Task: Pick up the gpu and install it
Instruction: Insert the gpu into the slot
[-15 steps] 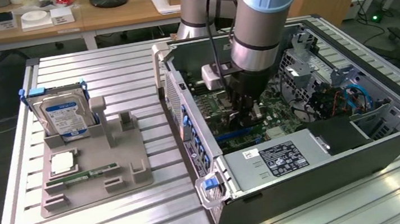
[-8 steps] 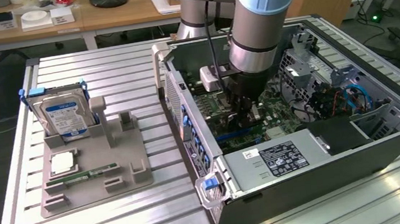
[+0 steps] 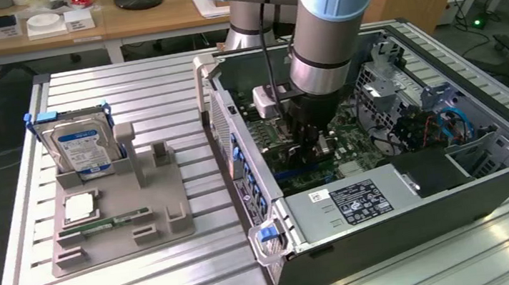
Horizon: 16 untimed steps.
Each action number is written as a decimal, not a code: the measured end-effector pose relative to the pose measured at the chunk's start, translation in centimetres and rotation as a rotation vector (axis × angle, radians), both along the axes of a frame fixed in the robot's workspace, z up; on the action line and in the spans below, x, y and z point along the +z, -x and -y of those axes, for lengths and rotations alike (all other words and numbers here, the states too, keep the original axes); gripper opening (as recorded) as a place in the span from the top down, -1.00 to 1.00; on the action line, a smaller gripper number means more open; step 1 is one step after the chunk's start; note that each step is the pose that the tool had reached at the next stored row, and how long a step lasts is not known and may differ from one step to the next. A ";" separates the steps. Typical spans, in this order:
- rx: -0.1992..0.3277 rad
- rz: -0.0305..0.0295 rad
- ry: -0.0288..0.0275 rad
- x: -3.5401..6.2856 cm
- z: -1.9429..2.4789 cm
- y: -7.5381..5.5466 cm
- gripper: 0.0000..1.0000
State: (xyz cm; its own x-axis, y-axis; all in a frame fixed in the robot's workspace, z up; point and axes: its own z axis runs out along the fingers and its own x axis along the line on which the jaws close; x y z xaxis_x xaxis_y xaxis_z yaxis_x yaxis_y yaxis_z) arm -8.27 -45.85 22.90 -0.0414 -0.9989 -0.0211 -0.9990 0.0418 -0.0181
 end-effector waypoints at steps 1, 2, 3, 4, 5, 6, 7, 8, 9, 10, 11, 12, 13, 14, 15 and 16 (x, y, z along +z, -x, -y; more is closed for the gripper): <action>0.000 -0.0001 -0.0002 -0.02 0.00 0.0 0.44; 0.000 -0.0001 -0.0002 -0.02 0.00 0.0 0.44; 0.000 -0.0001 -0.0002 -0.02 0.00 0.0 0.44; 0.000 -0.0001 -0.0001 -0.03 0.00 0.0 0.44; 0.000 -0.0001 -0.0002 -0.04 0.00 0.0 0.44; 0.000 0.0000 -0.0002 -0.07 0.00 0.0 0.44; 0.000 -0.0001 -0.0001 -0.10 0.00 0.0 0.44; 0.000 -0.0001 0.0000 -0.12 0.00 0.0 0.44; 0.000 -0.0002 0.0001 -0.14 0.00 0.0 0.44; 0.000 -0.0003 0.0003 -0.17 0.00 0.0 0.44; 0.000 -0.0004 0.0003 -0.19 0.00 0.0 0.44; 0.000 -0.0004 0.0001 -0.21 0.00 0.0 0.44; 0.000 -0.0003 0.0001 -0.21 0.00 0.0 0.44; 0.000 0.0003 -0.0002 -0.21 0.00 0.1 0.44; 0.000 0.0008 -0.0007 -0.19 -0.01 0.1 0.44; 0.000 0.0013 -0.0011 -0.14 -0.01 0.1 0.44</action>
State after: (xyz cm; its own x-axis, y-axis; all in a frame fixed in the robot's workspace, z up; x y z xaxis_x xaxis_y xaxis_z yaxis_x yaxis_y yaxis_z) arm -8.42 -45.84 22.76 -0.0414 -0.9989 -0.0223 -0.9989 0.0418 -0.0194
